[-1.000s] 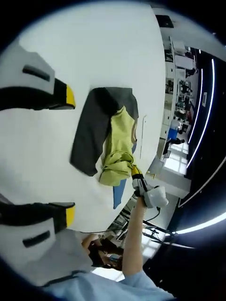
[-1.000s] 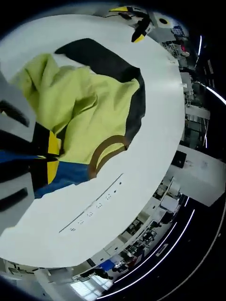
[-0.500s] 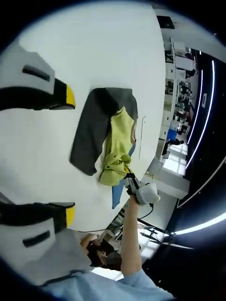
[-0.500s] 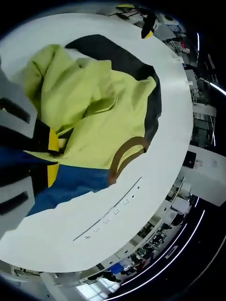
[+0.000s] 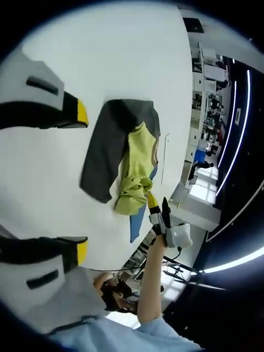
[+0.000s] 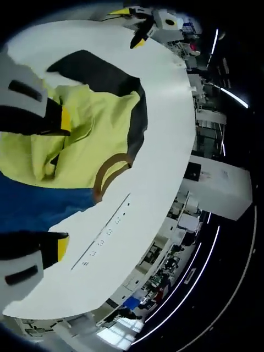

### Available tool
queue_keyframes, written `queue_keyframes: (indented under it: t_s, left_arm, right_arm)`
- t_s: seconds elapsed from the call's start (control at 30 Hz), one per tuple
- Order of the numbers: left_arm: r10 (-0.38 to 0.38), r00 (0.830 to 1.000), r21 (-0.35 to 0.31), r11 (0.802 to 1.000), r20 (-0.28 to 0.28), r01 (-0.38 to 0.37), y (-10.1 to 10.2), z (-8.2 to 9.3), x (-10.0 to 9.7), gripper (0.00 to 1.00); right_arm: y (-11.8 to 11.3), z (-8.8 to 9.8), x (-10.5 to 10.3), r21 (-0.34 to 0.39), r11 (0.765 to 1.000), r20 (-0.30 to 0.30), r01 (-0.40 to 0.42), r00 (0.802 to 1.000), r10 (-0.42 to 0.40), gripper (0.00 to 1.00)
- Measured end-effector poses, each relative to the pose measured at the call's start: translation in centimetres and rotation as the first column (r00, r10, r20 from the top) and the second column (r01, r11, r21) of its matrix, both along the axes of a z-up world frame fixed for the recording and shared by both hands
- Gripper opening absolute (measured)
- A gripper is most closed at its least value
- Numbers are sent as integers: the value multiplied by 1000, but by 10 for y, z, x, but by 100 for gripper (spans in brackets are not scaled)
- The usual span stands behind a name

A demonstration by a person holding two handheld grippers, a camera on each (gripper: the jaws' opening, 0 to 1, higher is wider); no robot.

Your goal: Fold the garment on the visible template until the final outline fits inside the template.

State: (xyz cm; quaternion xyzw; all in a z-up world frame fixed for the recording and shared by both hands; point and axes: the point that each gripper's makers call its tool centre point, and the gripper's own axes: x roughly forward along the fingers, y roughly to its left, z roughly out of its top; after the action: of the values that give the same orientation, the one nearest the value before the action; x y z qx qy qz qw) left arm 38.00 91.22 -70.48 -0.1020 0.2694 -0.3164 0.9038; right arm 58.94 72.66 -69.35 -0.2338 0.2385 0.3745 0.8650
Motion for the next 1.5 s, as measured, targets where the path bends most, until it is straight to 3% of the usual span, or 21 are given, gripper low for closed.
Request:
queue_keyframes:
  t_s: [0.33, 0.5, 0.63, 0.9, 1.03, 1.27, 1.4, 1.5]
  left_arm:
    - [5, 1000, -7, 1000, -2, -5, 1, -1, -4, 78]
    - [6, 1000, -14, 1000, -3, -6, -1, -2, -5, 78]
    - [3, 1000, -16, 1000, -6, -4, -3, -3, -6, 78]
    - [6, 1000, -19, 1000, -8, -7, -4, -3, -7, 78]
    - [6, 1000, -20, 1000, -9, -6, -4, -3, -8, 77]
    - [10, 1000, -24, 1000, -13, -10, -3, -4, -9, 77]
    - [10, 1000, -26, 1000, -16, -11, -3, -5, -10, 77]
    - [10, 1000, -27, 1000, -15, -10, -4, -5, -10, 77]
  right_arm:
    - [22, 5, -37, -25, 993, 27, -118, 993, 119, 66]
    - [44, 3, -70, -13, 975, 28, -222, 975, 222, 61]
    - [66, -8, -104, -82, 932, 31, -352, 934, 355, 57]
    - [105, -35, -162, -106, 851, -21, -515, 856, 516, 44]
    - [114, -54, -176, -156, 811, -47, -564, 824, 565, 28]
    - [121, -72, -180, -152, 819, -92, -554, 833, 546, 15]
    - [118, -82, -178, -207, 801, -95, -562, 827, 555, 9]
    - [118, -80, -178, -199, 805, -97, -558, 829, 551, 7]
